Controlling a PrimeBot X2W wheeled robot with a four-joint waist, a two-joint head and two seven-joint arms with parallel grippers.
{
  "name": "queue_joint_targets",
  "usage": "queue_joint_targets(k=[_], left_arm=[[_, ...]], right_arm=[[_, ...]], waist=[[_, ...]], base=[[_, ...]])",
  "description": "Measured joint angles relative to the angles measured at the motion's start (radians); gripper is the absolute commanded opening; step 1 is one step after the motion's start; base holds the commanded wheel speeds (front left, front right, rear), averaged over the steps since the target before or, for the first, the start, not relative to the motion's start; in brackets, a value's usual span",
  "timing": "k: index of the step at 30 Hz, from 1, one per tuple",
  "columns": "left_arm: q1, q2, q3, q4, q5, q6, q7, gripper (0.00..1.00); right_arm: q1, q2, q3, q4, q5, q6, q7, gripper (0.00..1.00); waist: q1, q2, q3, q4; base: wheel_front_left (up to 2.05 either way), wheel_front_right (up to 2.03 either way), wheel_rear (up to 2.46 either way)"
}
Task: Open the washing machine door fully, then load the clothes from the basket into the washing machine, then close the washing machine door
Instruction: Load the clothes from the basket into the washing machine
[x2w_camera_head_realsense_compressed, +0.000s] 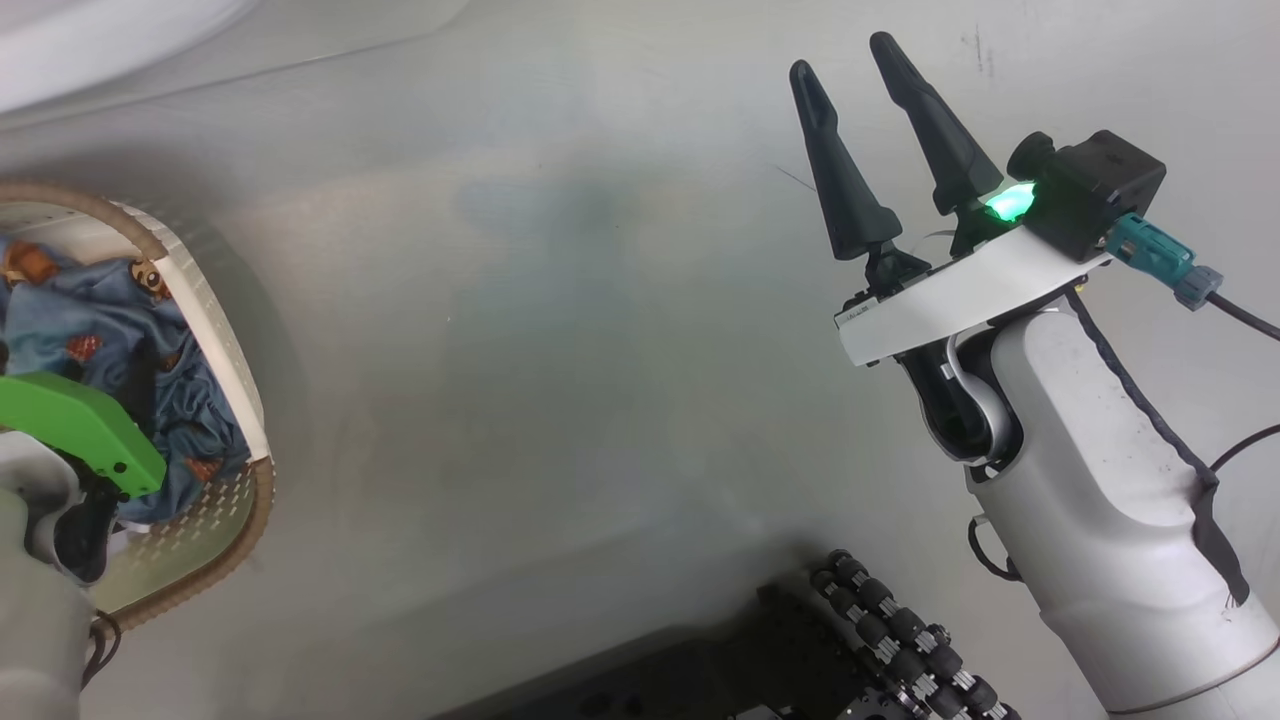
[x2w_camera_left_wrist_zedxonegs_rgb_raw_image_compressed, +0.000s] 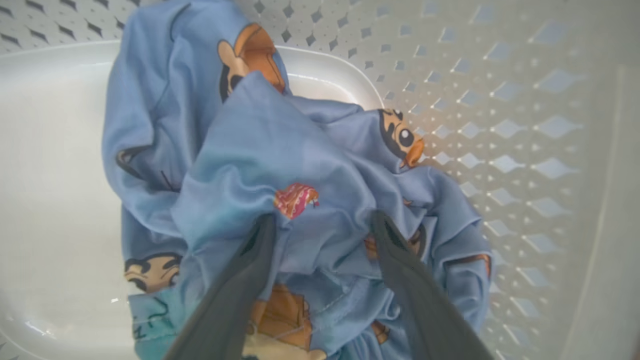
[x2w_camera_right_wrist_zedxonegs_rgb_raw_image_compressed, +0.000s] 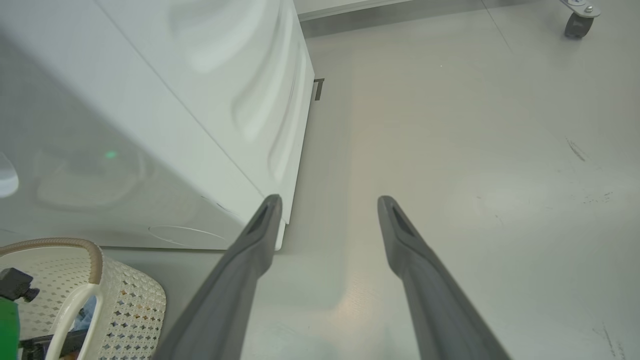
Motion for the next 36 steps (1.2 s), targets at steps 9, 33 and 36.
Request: queue_joint_targets(k=[9,33,36], left_arm=[[-0.042,0.003,-0.022,0.059,0.000,0.000,0.000,0.80],[-0.075,-0.013,-0.061,0.104,-0.032,0.000,-0.073,0.00],[-0.075,-0.024,-0.063,0.101,-0.046,0.000,-0.093,0.00]], right_arm=[[0.000,0.004,0.001,0.000,-0.002,0.000,0.000,1.00],[0.000,0.014,-0.016,0.005,-0.003,0.000,0.000,1.00],[0.000,0.014,-0.019,0.006,-0.004,0.000,0.000,1.00]], waist=[[0.0000,0.0000,0.006,-0.012],[0.0000,0.0000,-0.040,-0.002],[0.0000,0.0000,-0.052,0.004]], base=[[0.00,0.00,0.00],[0.00,0.00,0.00],[0.00,0.00,0.00]])
